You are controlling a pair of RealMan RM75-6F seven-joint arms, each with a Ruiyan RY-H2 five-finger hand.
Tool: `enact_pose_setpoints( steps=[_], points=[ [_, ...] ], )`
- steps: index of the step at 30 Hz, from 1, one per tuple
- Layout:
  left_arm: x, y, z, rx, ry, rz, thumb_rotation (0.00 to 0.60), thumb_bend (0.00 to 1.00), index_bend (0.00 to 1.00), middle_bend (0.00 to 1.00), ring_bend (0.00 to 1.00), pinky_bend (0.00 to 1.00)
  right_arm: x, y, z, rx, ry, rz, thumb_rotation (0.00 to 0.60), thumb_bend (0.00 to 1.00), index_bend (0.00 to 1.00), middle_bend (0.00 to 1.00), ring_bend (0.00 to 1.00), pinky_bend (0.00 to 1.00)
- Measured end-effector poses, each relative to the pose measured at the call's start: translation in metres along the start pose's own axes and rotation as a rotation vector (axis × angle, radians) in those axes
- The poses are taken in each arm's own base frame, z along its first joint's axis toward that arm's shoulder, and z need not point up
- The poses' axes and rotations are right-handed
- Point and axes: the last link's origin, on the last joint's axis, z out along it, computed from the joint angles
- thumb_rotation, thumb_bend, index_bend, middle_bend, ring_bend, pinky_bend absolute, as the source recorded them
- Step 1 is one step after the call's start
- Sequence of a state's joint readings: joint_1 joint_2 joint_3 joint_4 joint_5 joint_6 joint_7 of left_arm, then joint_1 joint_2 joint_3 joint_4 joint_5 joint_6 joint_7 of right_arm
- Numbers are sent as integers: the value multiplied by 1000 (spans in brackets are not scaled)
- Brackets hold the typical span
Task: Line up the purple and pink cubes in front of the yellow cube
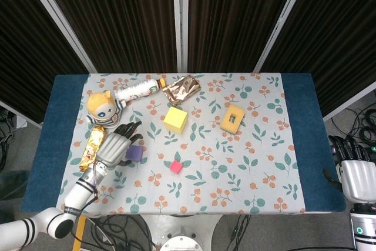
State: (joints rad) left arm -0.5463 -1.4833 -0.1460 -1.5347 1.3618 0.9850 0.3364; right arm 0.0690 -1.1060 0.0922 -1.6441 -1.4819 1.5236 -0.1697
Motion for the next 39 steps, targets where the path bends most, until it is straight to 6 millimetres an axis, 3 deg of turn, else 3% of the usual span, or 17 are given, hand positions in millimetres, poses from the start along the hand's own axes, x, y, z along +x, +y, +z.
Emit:
enact_pose_setpoints(
  steps=[13,26,34,39],
  points=[
    [-24,2,16,128,-96,-32,600,92,380,98,96,164,0,2,-3,-4,2,6,600,149,109,139,59,188],
    [-34,2,22,142,-126,-112,600,263,554,189,96,165,0,2,-7,-2,4,12,600,149,109,139,59,188],
    [-26,8,25,96,-74,-87,600,292,572,201,96,165,1,2,-9,0,9,11,600,149,109,139,59,188],
    [-12,24,37,-1,-28,-32,600,287,566,201,96,165,0,3,-9,-3,6,13,600,149,109,139,59,188]
  ],
)
